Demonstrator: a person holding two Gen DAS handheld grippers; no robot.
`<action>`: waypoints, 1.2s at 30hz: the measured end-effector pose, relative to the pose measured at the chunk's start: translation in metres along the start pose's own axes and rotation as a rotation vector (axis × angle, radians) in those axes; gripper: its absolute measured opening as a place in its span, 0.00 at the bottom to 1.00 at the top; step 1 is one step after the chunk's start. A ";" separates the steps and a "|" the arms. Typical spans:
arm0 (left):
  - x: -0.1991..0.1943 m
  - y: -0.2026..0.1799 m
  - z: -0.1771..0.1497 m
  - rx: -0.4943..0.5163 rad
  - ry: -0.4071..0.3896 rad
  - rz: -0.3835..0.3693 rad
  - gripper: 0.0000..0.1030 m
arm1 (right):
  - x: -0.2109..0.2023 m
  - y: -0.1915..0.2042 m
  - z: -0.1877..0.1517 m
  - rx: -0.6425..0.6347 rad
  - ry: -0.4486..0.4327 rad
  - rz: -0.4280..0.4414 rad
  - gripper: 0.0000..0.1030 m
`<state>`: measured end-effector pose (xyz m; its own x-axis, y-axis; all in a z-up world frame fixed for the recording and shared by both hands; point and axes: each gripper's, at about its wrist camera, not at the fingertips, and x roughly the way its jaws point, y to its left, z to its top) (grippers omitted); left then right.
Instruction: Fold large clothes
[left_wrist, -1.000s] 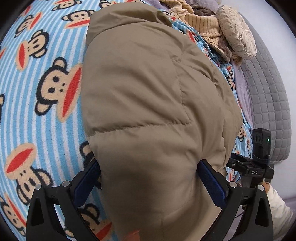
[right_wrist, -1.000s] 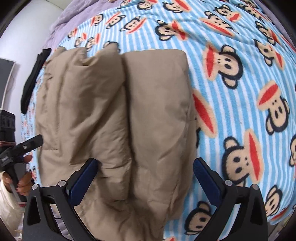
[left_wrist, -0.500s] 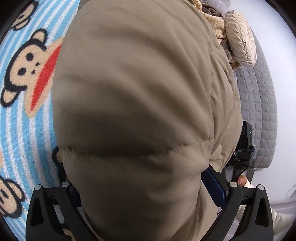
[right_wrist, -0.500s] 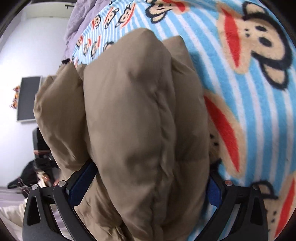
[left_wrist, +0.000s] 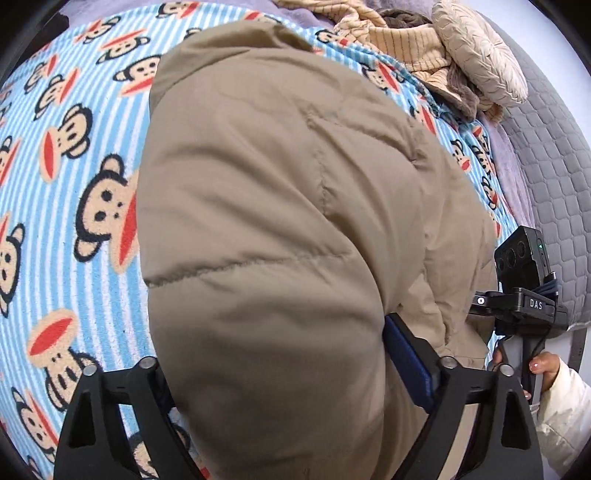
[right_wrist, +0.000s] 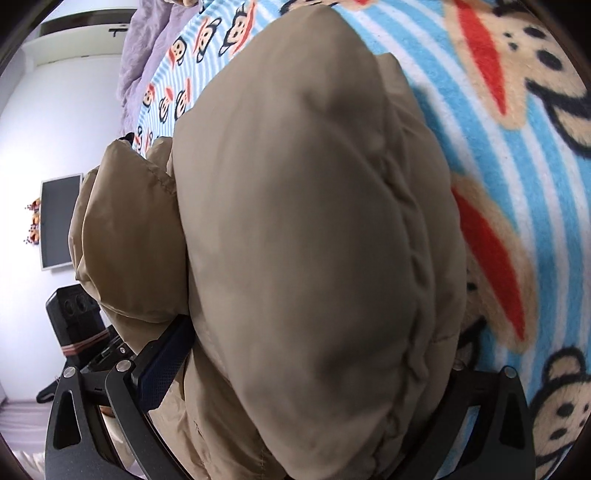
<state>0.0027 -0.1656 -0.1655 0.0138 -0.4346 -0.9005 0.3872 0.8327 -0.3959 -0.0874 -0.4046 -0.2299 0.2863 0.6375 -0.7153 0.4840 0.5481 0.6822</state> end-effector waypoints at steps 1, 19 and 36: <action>-0.003 -0.001 -0.001 0.006 -0.011 -0.003 0.84 | -0.002 0.003 -0.001 -0.002 -0.005 0.006 0.93; -0.108 0.069 0.035 0.084 -0.117 -0.075 0.72 | -0.005 0.099 -0.021 -0.032 -0.170 0.093 0.48; -0.117 0.256 0.101 -0.113 -0.190 0.083 0.77 | 0.150 0.261 0.069 -0.160 -0.099 0.137 0.48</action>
<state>0.1931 0.0637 -0.1433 0.2185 -0.4109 -0.8851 0.2722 0.8967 -0.3491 0.1391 -0.2028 -0.1695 0.4239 0.6602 -0.6200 0.2996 0.5438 0.7839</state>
